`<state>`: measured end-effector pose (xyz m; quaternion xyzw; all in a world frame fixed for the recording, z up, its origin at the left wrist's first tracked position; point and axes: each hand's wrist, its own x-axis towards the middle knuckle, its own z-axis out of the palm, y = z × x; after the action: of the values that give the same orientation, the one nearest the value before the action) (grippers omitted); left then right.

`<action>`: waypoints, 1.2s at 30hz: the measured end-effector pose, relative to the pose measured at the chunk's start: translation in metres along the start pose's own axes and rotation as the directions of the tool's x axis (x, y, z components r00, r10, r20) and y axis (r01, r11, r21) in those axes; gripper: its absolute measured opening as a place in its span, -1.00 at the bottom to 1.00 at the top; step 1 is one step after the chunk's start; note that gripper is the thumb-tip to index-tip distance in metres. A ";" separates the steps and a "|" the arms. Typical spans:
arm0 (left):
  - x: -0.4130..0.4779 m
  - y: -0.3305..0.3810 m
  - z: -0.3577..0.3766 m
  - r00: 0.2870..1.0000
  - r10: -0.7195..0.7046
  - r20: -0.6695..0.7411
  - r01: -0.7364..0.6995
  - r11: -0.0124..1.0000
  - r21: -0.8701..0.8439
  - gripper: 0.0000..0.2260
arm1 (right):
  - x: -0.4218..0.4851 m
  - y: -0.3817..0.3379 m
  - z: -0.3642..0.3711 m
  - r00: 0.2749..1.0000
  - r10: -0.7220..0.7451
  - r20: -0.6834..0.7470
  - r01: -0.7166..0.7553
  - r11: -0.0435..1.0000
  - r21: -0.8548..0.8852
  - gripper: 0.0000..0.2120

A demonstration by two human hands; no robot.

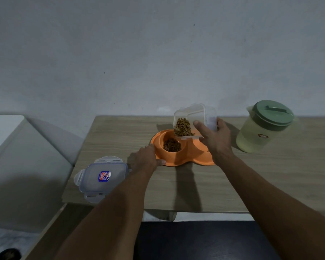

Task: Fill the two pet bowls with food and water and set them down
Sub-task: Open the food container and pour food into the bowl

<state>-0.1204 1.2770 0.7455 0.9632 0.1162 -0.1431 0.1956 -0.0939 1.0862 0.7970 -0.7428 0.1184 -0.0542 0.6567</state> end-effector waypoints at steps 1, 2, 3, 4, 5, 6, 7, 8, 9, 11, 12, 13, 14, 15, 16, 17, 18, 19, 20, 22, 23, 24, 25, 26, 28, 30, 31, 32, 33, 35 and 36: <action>0.000 0.000 0.000 1.000 0.003 -0.007 -0.003 1.000 0.002 -0.47 | -0.001 -0.001 0.001 0.999 -0.031 -0.012 0.030 0.997 -0.068 -0.53; 0.000 0.000 0.000 1.000 0.004 -0.012 -0.004 1.000 0.004 -0.48 | -0.002 0.000 0.001 0.999 -0.052 -0.007 0.051 0.991 -0.122 -0.42; -0.001 0.001 0.000 1.000 0.003 -0.013 -0.003 1.000 0.005 -0.48 | -0.002 0.001 0.000 0.998 -0.058 -0.001 0.058 0.989 -0.137 -0.35; -0.001 0.002 0.000 1.000 0.005 -0.014 -0.005 1.000 0.008 -0.49 | -0.001 0.003 0.000 0.999 -0.047 -0.001 0.047 0.992 -0.120 -0.35; -0.001 0.002 0.000 1.000 0.005 -0.012 -0.005 1.000 0.012 -0.48 | -0.001 0.002 0.000 1.000 -0.024 -0.003 0.023 0.996 -0.082 -0.39; -0.001 0.002 0.001 1.000 0.004 -0.011 -0.004 1.000 0.015 -0.48 | 0.000 0.001 0.000 1.000 -0.003 -0.008 0.002 0.999 -0.041 -0.47; -0.001 0.003 0.000 1.000 0.001 -0.009 0.000 1.000 0.017 -0.48 | 0.001 0.001 0.000 1.000 0.015 -0.010 -0.015 1.000 0.002 -0.56; -0.001 0.003 0.000 1.000 -0.003 -0.009 0.003 1.000 0.021 -0.48 | 0.002 0.001 0.000 0.999 0.030 -0.014 -0.029 0.998 0.047 -0.64; -0.002 0.003 0.000 1.000 -0.007 -0.011 0.007 1.000 0.023 -0.48 | 0.002 0.001 0.000 0.999 0.048 -0.019 -0.046 0.995 0.089 -0.70; -0.001 0.002 0.001 1.000 -0.009 -0.016 0.010 0.999 0.031 -0.47 | 0.003 0.001 -0.001 0.992 0.120 -0.035 -0.113 0.979 0.168 -0.73; -0.001 0.002 0.001 1.000 -0.010 -0.014 0.010 0.999 0.031 -0.47 | 0.003 0.000 -0.002 0.983 0.178 -0.034 -0.167 0.962 0.215 -0.71; -0.002 0.003 0.000 1.000 -0.011 -0.014 0.011 0.999 0.030 -0.47 | 0.003 0.000 -0.003 0.970 0.242 -0.028 -0.226 0.936 0.272 -0.68; -0.002 0.003 0.000 1.000 -0.015 -0.013 0.015 0.999 0.032 -0.46 | 0.004 0.000 -0.005 0.950 0.311 -0.019 -0.287 0.898 0.332 -0.66; -0.002 0.004 0.000 1.000 -0.017 -0.008 0.017 0.999 0.030 -0.46 | 0.004 -0.001 -0.007 0.924 0.383 0.004 -0.352 0.847 0.399 -0.65; -0.002 0.003 0.000 1.000 -0.016 -0.001 0.016 0.999 0.029 -0.45 | 0.005 -0.001 -0.009 0.896 0.443 0.034 -0.408 0.791 0.455 -0.63; -0.003 0.003 0.000 1.000 -0.016 0.000 0.016 1.000 0.025 -0.45 | 0.005 -0.001 -0.011 0.872 0.485 0.068 -0.451 0.741 0.497 -0.60; -0.002 0.002 0.000 1.000 -0.020 0.002 0.020 1.000 0.021 -0.44 | 0.006 0.001 -0.013 0.855 0.509 0.097 -0.479 0.705 0.524 -0.57; -0.001 0.001 0.000 1.000 -0.020 0.002 0.020 1.000 0.018 -0.44 | 0.007 0.003 -0.013 0.844 0.523 0.119 -0.497 0.680 0.539 -0.55; -0.001 -0.001 0.000 1.000 -0.014 0.011 0.014 1.000 0.020 -0.43 | 0.008 0.005 -0.014 0.840 0.526 0.130 -0.504 0.671 0.544 -0.53; 0.001 -0.003 -0.002 1.000 -0.008 0.026 0.010 0.999 -0.045 -0.40 | 0.009 0.008 -0.016 0.837 0.528 0.141 -0.514 0.672 0.534 -0.50; 0.001 -0.002 -0.004 1.000 0.004 0.027 -0.001 0.995 -0.100 -0.40 | 0.009 0.008 -0.015 0.833 0.534 0.144 -0.522 0.674 0.523 -0.48; -0.001 0.001 -0.008 1.000 0.014 0.006 -0.013 0.990 -0.138 -0.44 | 0.009 0.009 -0.016 0.831 0.538 0.143 -0.529 0.683 0.505 -0.47; -0.003 0.004 -0.012 0.999 0.013 -0.046 -0.019 0.989 -0.147 -0.52 | 0.009 0.008 -0.015 0.828 0.543 0.141 -0.537 0.694 0.479 -0.45; -0.006 0.009 -0.017 0.994 0.010 -0.112 -0.027 0.988 -0.151 -0.60 | 0.009 0.009 -0.014 0.825 0.549 0.129 -0.544 0.712 0.445 -0.42; -0.009 0.019 -0.027 0.979 -0.011 -0.204 -0.056 0.947 -0.318 -0.66 | 0.009 0.007 -0.010 0.819 0.566 0.095 -0.558 0.748 0.358 -0.37; -0.007 0.026 -0.036 0.977 -0.056 -0.208 -0.083 0.792 -0.604 -0.59 | 0.008 0.005 -0.003 0.820 0.566 0.081 -0.561 0.767 0.311 -0.40; -0.006 0.030 -0.041 0.980 -0.092 -0.176 -0.061 0.702 -0.710 -0.54 | 0.007 0.004 0.001 0.823 0.561 0.085 -0.559 0.773 0.300 -0.43; -0.003 0.030 -0.045 0.984 -0.122 -0.132 -0.029 0.618 -0.786 -0.53 | 0.005 0.002 0.007 0.825 0.557 0.095 -0.557 0.774 0.301 -0.43; -0.004 0.031 -0.051 0.988 -0.138 -0.074 0.012 0.540 -0.841 -0.56 | 0.004 0.000 0.014 0.827 0.552 0.104 -0.557 0.779 0.288 -0.41; -0.005 0.028 -0.059 0.990 -0.143 0.016 0.078 0.440 -0.894 -0.69 | -0.003 -0.005 0.027 0.836 0.531 0.139 -0.548 0.800 0.245 -0.28; -0.004 0.023 -0.063 0.988 -0.150 0.022 0.085 0.430 -0.899 -0.75 | -0.003 -0.005 0.035 0.839 0.519 0.164 -0.544 0.807 0.230 -0.19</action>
<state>-0.1030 1.2813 0.8100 0.7066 0.2469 -0.0437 0.6617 -0.0884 1.1211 0.7978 -0.5861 0.2824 0.1513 0.7442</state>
